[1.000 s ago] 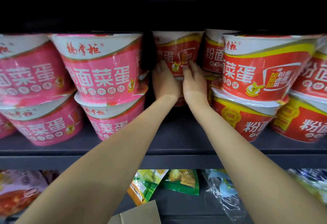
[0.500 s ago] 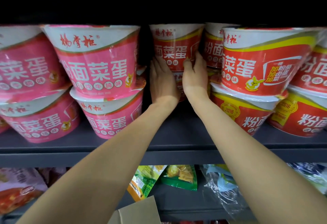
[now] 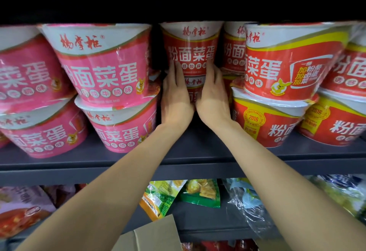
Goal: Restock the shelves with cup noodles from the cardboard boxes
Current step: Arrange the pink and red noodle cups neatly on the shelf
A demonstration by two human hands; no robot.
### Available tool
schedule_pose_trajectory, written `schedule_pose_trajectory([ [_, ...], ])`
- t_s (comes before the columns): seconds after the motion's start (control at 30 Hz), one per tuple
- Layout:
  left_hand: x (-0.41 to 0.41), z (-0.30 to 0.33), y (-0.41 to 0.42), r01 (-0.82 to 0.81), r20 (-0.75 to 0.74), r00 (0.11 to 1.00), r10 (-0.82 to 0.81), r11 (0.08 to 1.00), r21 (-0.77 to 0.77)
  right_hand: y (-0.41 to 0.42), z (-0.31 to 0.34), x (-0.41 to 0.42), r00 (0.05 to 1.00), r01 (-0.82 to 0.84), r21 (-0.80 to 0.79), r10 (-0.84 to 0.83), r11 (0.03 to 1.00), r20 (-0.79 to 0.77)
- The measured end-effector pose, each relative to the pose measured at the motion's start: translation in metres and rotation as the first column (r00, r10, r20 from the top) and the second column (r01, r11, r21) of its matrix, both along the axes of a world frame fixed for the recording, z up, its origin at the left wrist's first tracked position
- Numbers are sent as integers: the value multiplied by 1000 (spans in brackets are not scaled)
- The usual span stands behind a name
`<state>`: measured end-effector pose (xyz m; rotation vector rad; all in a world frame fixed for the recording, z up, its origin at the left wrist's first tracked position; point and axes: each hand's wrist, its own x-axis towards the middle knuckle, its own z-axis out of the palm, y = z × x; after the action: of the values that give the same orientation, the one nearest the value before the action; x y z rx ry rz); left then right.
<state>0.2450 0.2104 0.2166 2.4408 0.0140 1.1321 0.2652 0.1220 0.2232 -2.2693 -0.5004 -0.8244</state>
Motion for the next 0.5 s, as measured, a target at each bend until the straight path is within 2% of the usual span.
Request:
schedule_pose_trajectory([
  [0.2, 4, -2, 5, -33, -140, 989, 53, 989, 142, 7, 14, 6, 975, 147, -258, -184, 955, -123],
  [0.33, 2, -4, 6, -64, -207, 970, 130, 952, 299, 8, 24, 10, 957, 102, -268, -168, 958, -237],
  [0.5, 4, -3, 8, -76, -258, 948, 189, 917, 393, 14, 25, 14, 950, 62, -231, -129, 971, -285],
])
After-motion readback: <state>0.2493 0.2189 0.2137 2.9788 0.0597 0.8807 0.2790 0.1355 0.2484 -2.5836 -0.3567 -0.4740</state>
